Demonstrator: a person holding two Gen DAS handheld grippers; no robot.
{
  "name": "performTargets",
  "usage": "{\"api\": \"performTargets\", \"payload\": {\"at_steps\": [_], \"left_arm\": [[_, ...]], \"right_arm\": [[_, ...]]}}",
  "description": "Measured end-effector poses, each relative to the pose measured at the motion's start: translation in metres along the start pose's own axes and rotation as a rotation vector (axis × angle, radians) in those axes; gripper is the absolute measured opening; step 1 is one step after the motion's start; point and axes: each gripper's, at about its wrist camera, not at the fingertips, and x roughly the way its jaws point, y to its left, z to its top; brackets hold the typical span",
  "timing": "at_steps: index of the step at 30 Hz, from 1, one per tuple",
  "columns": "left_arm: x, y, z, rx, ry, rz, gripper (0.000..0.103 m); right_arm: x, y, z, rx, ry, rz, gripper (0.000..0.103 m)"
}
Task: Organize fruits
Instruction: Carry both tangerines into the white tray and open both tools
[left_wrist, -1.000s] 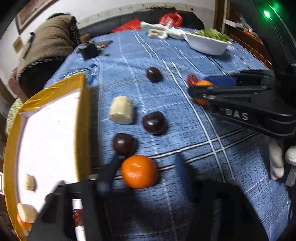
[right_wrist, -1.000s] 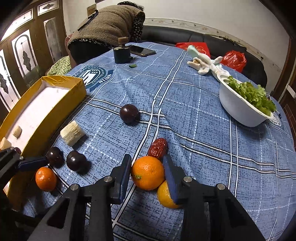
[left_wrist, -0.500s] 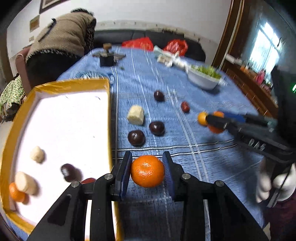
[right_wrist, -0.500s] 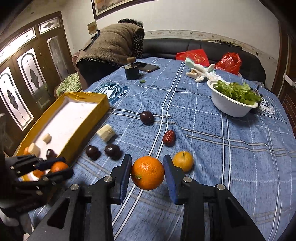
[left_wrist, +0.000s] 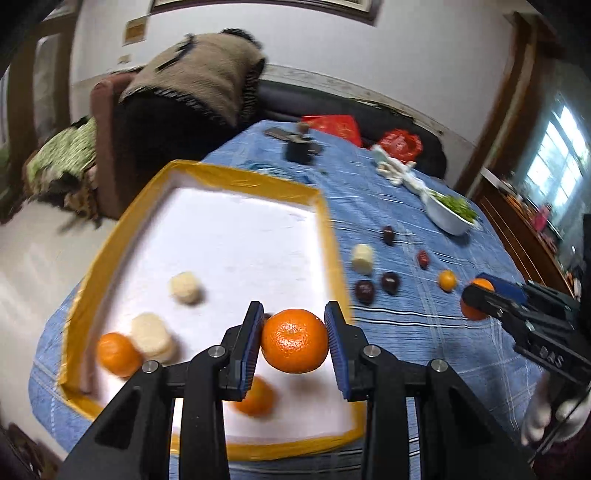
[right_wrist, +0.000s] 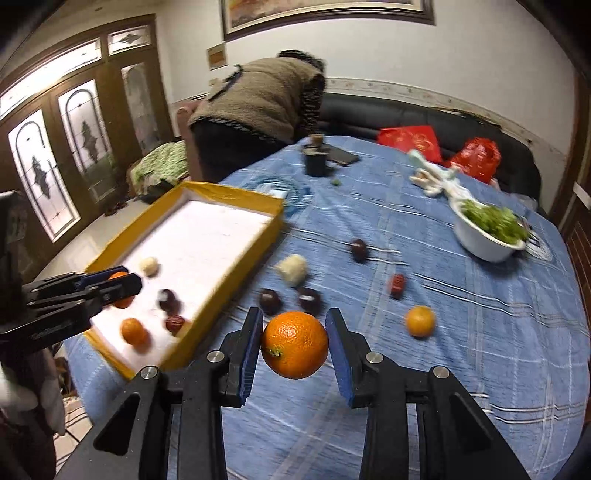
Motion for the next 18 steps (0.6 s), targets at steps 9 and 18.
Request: {"api": "performTargets", "payload": {"at_steps": [9,18], "left_arm": [[-0.007,0.062,-0.009,-0.145,-0.004,0.029,0.033],[0.014,0.063,-0.012,-0.117,0.014,0.043,0.033]], "right_arm": [[0.033,0.052,0.018,-0.002,0.054,0.129,0.039],[0.094,0.072,0.034,0.045,0.158,0.205,0.040]]}}
